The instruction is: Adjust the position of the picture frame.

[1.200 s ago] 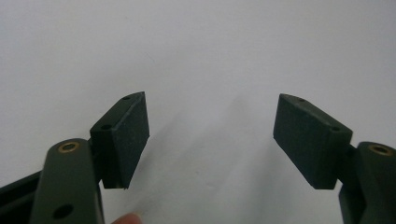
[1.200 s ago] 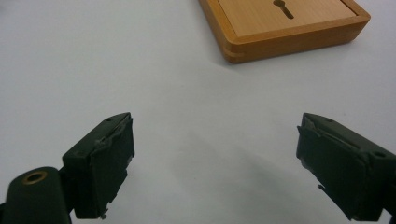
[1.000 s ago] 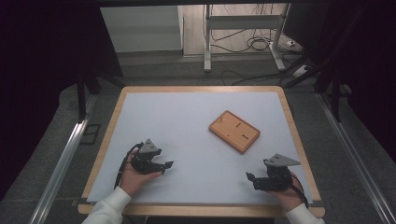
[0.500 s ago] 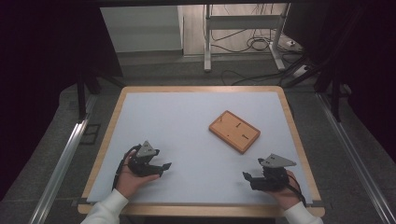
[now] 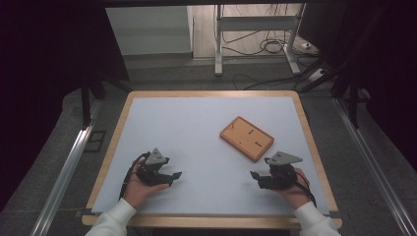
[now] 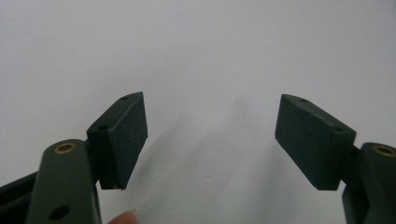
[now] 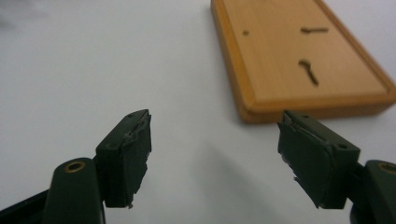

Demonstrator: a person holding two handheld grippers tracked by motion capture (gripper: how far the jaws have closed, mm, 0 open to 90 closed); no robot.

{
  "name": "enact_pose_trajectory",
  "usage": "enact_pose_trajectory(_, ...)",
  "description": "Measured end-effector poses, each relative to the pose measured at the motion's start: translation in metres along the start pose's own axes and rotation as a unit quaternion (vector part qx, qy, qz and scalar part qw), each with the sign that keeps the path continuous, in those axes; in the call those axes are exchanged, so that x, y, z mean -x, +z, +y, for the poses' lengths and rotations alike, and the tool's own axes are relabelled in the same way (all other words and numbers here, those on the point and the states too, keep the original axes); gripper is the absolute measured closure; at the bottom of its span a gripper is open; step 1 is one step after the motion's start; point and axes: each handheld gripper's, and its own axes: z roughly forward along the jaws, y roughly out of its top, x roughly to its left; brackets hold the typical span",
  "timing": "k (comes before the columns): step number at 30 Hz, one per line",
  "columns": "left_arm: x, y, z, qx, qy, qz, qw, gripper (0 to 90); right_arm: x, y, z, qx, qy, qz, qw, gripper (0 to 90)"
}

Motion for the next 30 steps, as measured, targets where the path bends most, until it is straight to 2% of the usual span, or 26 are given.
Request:
enact_pose_trajectory(1,0.000,0.000,0.000,0.000,0.000,0.000,1.0000,24.9,0.000,0.000,0.000,0.000,0.000,0.000,1.0000,26.3)
enact_pose_trajectory(3,-0.001,0.000,0.000,0.000,-0.003,0.000,1.0000,24.9,0.003,0.008,0.011,0.003,0.000,-0.004,1.0000,27.1)
enact_pose_trajectory(4,-0.002,0.000,0.000,-0.002,-0.002,0.000,1.0000,24.9,0.007,0.017,0.022,0.005,0.002,-0.008,1.0000,27.7)
enact_pose_trajectory(6,-0.002,0.000,0.000,-0.001,-0.002,0.000,1.0000,24.9,0.009,0.022,0.027,0.005,0.001,-0.009,0.9999,28.2)
enact_pose_trajectory(9,-0.004,0.000,-0.001,-0.002,-0.002,-0.001,1.0000,24.9,0.014,0.037,0.042,0.000,-0.006,-0.016,0.9999,29.2)
enact_pose_trajectory(13,-0.006,-0.001,-0.002,0.000,-0.006,-0.002,1.0000,24.9,0.021,0.054,0.059,-0.009,-0.004,-0.021,0.9997,29.9)
enact_pose_trajectory(25,-0.005,-0.001,-0.002,0.001,-0.007,0.000,1.0000,24.9,0.019,0.068,0.071,-0.017,-0.005,-0.015,0.9997,29.9)
enact_pose_trajectory(30,-0.005,-0.001,-0.002,0.000,-0.006,0.000,1.0000,24.9,0.022,0.072,0.079,-0.020,-0.003,-0.018,0.9996,29.8)
